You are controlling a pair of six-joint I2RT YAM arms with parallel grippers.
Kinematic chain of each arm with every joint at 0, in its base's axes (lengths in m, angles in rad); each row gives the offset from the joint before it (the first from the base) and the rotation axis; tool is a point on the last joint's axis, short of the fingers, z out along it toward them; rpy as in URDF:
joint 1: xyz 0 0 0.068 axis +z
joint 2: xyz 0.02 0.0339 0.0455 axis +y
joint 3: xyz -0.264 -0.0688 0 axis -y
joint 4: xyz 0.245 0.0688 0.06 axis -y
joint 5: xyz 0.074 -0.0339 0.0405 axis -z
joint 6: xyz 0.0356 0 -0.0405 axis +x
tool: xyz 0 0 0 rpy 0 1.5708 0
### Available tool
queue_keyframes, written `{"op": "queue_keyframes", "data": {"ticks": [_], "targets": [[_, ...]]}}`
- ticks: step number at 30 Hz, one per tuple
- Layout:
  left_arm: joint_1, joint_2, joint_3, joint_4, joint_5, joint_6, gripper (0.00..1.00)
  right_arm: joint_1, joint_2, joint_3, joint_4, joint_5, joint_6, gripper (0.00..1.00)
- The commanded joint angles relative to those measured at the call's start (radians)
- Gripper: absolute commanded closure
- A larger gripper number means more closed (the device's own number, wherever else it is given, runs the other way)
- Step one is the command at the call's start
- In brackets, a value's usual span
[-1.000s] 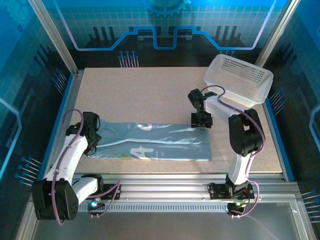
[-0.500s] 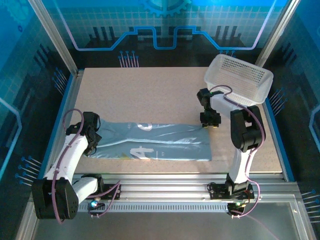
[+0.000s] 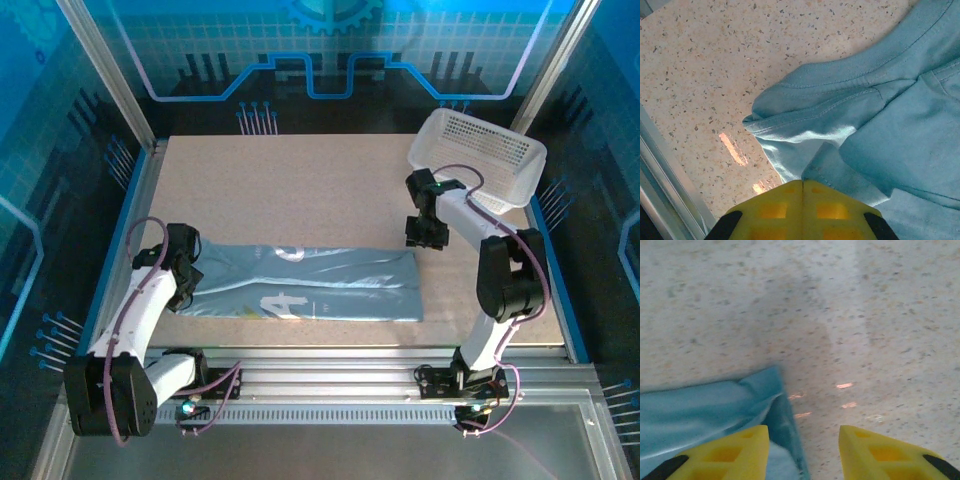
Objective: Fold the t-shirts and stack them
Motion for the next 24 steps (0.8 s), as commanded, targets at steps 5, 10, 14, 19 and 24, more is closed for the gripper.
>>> {"op": "queue_keyframes", "data": {"ticks": [5,10,14,19,24], "targets": [[0.007,0.007,0.015,0.001,-0.025,-0.02,1.0,-0.014,0.029,-0.026,-0.001,-0.149,0.1,0.63],[0.007,0.006,0.017,0.006,-0.02,-0.021,1.0,-0.016,-0.108,-0.16,0.012,-0.2,0.135,0.64],[0.007,0.014,0.018,0.013,-0.015,-0.019,1.0,-0.032,-0.167,-0.259,0.062,-0.26,0.136,0.64],[0.007,0.021,0.023,0.016,-0.013,-0.011,1.0,-0.054,-0.175,-0.318,0.084,-0.275,0.146,0.65],[0.008,0.024,0.021,0.019,-0.011,-0.014,1.0,-0.056,-0.137,-0.337,0.104,-0.28,0.14,0.66]]}}
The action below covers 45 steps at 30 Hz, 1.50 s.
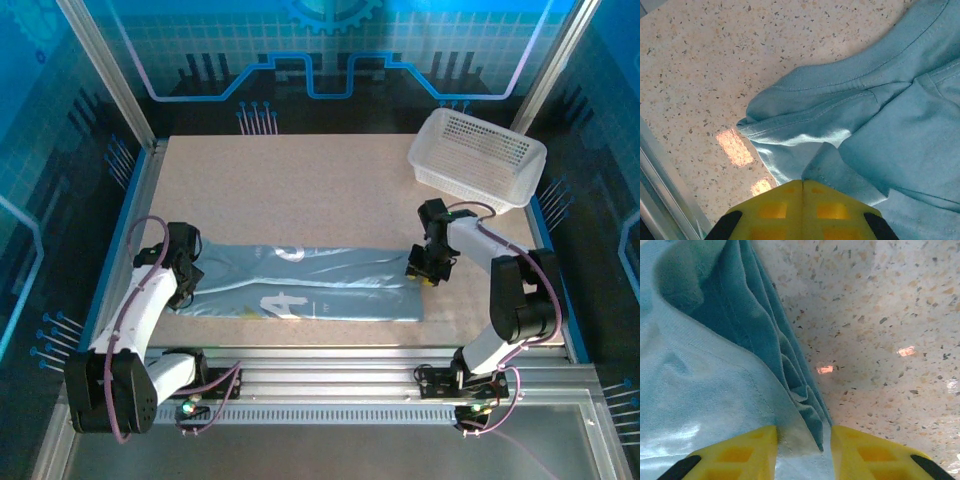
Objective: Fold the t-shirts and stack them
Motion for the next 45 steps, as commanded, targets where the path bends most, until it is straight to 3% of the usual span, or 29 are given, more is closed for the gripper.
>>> {"op": "queue_keyframes", "data": {"ticks": [1,5,10,20,28,37,45], "targets": [[0.007,0.01,0.019,-0.001,-0.011,-0.015,1.0,-0.013,0.023,-0.02,0.032,-0.03,0.012,0.66],[0.007,0.011,0.017,-0.001,-0.012,-0.016,1.0,-0.014,0.007,-0.014,0.034,-0.032,0.018,0.77],[0.007,0.011,0.018,-0.003,-0.015,-0.017,1.0,-0.012,-0.029,-0.007,-0.014,-0.02,0.017,1.0],[0.007,-0.001,0.031,-0.018,-0.045,-0.009,1.0,0.001,-0.116,0.011,-0.132,0.0,-0.008,1.0],[0.007,-0.005,-0.001,-0.012,-0.04,-0.015,1.0,0.015,-0.045,-0.078,-0.093,-0.016,0.015,0.99],[0.007,-0.004,-0.013,-0.005,-0.029,-0.008,1.0,0.017,-0.078,-0.05,-0.097,0.024,0.031,0.66],[0.002,-0.027,-0.01,-0.081,-0.021,-0.062,1.0,0.099,-0.097,0.067,-0.12,0.098,0.016,0.67]]}}
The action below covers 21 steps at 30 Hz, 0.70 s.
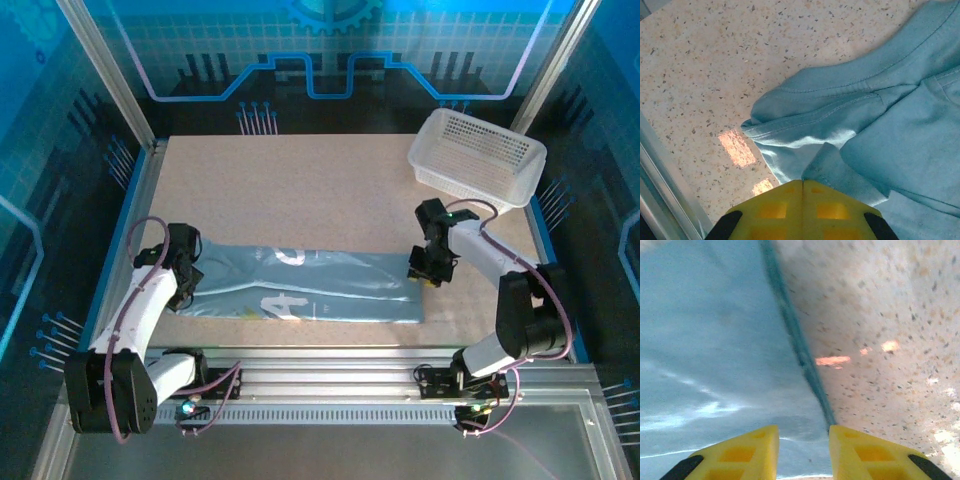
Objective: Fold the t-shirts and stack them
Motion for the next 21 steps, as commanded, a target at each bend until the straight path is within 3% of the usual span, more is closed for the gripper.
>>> {"op": "queue_keyframes", "data": {"ticks": [1,13,21], "targets": [[-0.004,-0.049,-0.004,-0.082,-0.011,-0.065,1.0,0.057,0.012,0.059,-0.017,0.031,-0.006,0.67],[-0.073,-0.143,0.122,-0.231,-0.003,-0.156,1.0,0.119,0.159,0.176,0.029,0.018,-0.054,0.7],[-0.17,-0.194,0.094,-0.344,0.003,-0.321,1.0,0.116,0.194,0.204,0.033,0.002,-0.078,0.7]]}}
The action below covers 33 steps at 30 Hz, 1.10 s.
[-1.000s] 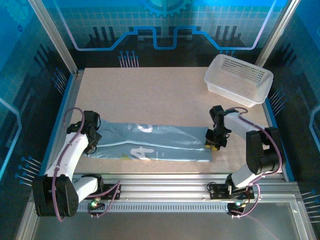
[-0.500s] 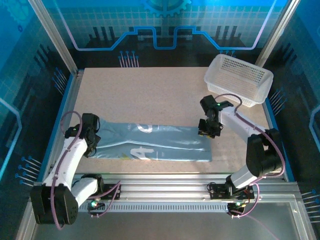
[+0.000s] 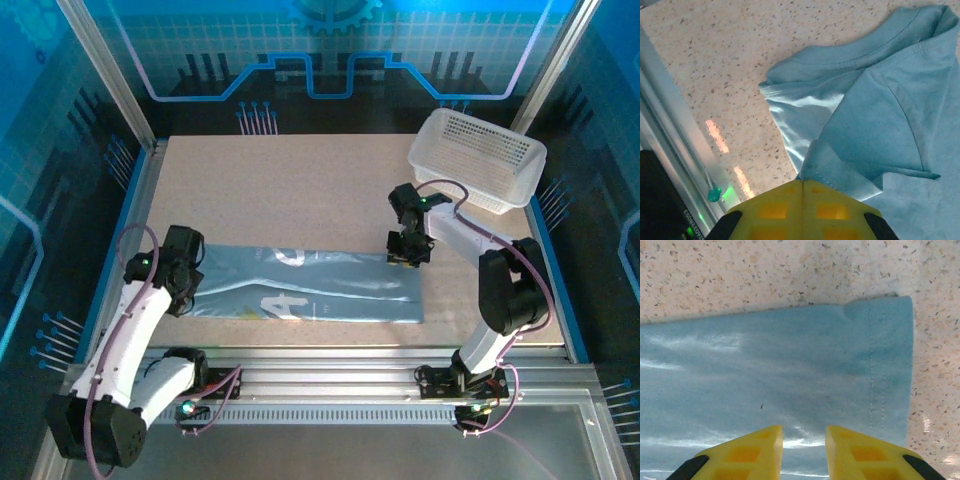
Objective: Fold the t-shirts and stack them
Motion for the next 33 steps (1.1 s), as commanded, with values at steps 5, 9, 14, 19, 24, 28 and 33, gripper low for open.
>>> {"op": "queue_keyframes", "data": {"ticks": [5,9,14,19,24,28,33], "targets": [[-0.097,-0.015,-0.033,-0.098,0.002,-0.156,1.0,0.004,0.031,0.032,-0.01,-0.014,-0.028,0.7],[-0.122,0.007,-0.047,-0.086,0.005,-0.171,1.0,0.004,0.04,0.036,-0.011,-0.016,-0.028,0.7],[-0.122,0.052,-0.057,-0.033,-0.051,-0.092,1.0,0.004,0.037,0.035,-0.012,-0.02,-0.024,0.69],[-0.122,0.115,-0.085,0.046,-0.002,-0.077,1.0,0.006,0.048,0.037,-0.006,-0.038,-0.03,0.66],[-0.122,0.171,-0.1,0.137,0.037,-0.05,1.0,0.041,0.097,0.069,0.029,-0.109,-0.045,0.65],[-0.122,0.268,-0.091,0.23,0.074,0.011,1.0,0.091,0.192,0.138,0.02,-0.136,-0.04,0.65],[-0.122,0.411,-0.071,0.318,0.127,0.039,1.0,0.096,0.289,0.171,0.031,-0.149,0.0,0.65]]}}
